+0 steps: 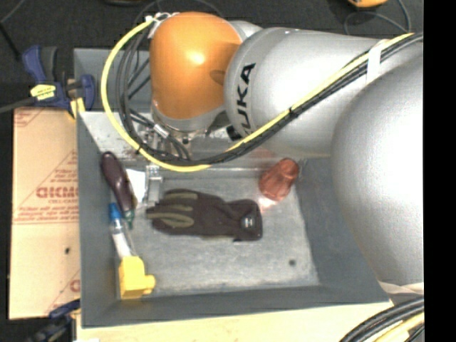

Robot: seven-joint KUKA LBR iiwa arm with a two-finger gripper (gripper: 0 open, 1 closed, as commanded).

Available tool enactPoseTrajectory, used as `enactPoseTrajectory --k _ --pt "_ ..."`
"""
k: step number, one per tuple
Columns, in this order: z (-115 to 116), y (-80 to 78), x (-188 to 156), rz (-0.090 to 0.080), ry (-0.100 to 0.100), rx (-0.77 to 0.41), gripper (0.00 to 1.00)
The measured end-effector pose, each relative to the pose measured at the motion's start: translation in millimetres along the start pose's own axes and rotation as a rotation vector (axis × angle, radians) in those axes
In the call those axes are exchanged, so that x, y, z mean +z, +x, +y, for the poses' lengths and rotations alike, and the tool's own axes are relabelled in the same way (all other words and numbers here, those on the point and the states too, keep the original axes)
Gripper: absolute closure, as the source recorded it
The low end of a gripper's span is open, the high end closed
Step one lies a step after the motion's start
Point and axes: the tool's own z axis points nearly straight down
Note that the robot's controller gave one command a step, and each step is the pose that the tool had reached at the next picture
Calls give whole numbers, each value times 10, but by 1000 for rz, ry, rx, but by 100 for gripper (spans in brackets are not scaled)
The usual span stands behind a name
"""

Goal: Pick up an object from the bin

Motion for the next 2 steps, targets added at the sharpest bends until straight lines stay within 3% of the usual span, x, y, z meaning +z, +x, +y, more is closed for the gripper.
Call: enactPoseTrajectory --k 1,2 --pt "-286 -51 434 -6 -1 -39 0" --pt "-628 2 881 -2 -1 -19 0"
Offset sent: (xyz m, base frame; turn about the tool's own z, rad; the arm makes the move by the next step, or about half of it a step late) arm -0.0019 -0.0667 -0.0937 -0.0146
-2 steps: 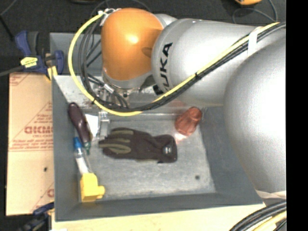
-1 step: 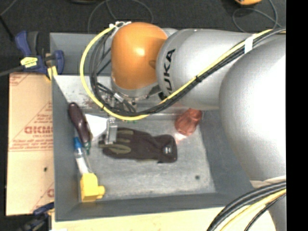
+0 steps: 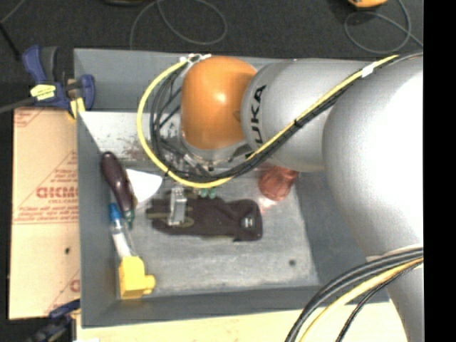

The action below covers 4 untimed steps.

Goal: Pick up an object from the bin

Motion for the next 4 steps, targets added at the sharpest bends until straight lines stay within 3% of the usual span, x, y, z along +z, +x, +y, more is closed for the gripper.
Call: enactPoseTrajectory --k 2,3,4 --pt "-239 50 269 -4 -3 79 0" --pt "-671 289 605 -9 -2 170 100" --pt "-671 289 605 -9 -3 171 100"
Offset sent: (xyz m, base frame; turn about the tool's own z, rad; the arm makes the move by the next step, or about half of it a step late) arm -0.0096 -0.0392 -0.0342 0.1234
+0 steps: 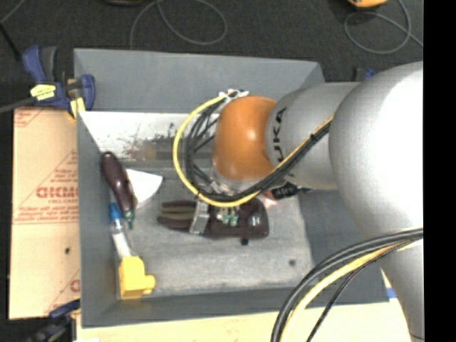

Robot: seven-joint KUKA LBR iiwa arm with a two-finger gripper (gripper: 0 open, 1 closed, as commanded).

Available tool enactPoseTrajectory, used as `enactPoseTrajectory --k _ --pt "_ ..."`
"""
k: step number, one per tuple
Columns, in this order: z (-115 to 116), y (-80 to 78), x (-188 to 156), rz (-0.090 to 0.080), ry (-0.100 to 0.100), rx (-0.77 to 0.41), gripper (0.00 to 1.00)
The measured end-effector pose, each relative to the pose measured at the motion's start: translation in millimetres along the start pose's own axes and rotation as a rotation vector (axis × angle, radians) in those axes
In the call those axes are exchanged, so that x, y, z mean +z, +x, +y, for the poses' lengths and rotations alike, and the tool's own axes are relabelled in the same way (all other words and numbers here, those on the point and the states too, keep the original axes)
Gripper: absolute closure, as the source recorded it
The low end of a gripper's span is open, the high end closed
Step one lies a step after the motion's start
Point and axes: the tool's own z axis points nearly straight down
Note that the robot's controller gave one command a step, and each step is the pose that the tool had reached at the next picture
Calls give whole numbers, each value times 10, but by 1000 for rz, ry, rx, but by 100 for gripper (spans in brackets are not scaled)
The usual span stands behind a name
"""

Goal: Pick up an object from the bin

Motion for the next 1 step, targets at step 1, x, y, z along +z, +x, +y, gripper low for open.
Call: enactPoseTrajectory --k 1 --pt "-20 67 -1548 -6 -2 15 100"
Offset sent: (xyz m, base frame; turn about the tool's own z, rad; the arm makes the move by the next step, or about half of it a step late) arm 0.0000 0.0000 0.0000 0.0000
